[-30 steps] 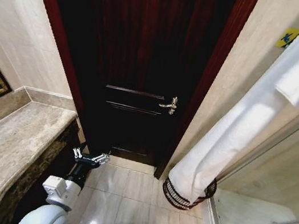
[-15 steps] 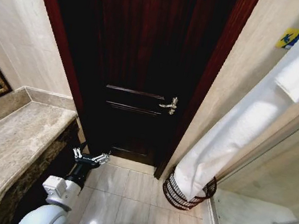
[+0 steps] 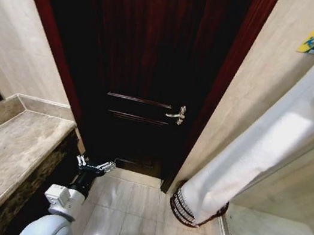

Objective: Discard the used towel into the hamper.

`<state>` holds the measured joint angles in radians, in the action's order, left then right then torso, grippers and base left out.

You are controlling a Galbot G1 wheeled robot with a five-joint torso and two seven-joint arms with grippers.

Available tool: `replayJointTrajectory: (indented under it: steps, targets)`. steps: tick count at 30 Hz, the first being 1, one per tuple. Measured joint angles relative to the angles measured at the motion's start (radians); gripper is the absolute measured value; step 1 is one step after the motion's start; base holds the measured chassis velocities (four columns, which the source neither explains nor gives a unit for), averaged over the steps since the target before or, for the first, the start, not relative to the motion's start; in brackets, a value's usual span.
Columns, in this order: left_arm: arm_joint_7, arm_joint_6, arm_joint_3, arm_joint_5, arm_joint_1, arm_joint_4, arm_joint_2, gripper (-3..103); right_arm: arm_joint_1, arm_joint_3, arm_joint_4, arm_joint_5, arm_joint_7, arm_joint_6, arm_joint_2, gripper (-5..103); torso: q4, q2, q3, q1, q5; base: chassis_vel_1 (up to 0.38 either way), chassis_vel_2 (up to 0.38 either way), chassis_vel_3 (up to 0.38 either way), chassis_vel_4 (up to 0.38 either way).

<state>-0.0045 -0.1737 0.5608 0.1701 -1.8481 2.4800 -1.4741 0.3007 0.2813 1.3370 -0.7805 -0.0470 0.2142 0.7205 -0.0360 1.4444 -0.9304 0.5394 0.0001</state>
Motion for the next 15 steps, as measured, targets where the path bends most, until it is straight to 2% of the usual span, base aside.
replayJointTrajectory:
  steps: [5,9,15]
  targets:
    - [0.000,0.000,0.000,0.000,0.000,0.000,0.000,100,-0.002,0.020,-0.031,0.027,-0.021,0.037,-0.019,2,0.0013,0.000,0.000,-0.001,-0.0003,-0.055,0.051,-0.005,-0.009]
    - [0.000,0.000,0.000,0.000,0.000,0.000,0.000,100,-0.025,0.054,-0.061,0.061,-0.033,0.066,-0.039,2,0.0011,0.001,0.001,-0.003,-0.0002,0.056,-0.008,-0.039,0.017]
    - [0.000,0.000,0.000,0.000,0.000,0.000,0.000,100,-0.109,0.102,-0.087,0.040,-0.058,0.114,-0.059,2,0.0009,0.001,0.001,-0.002,-0.0002,0.030,-0.014,-0.022,0.014]
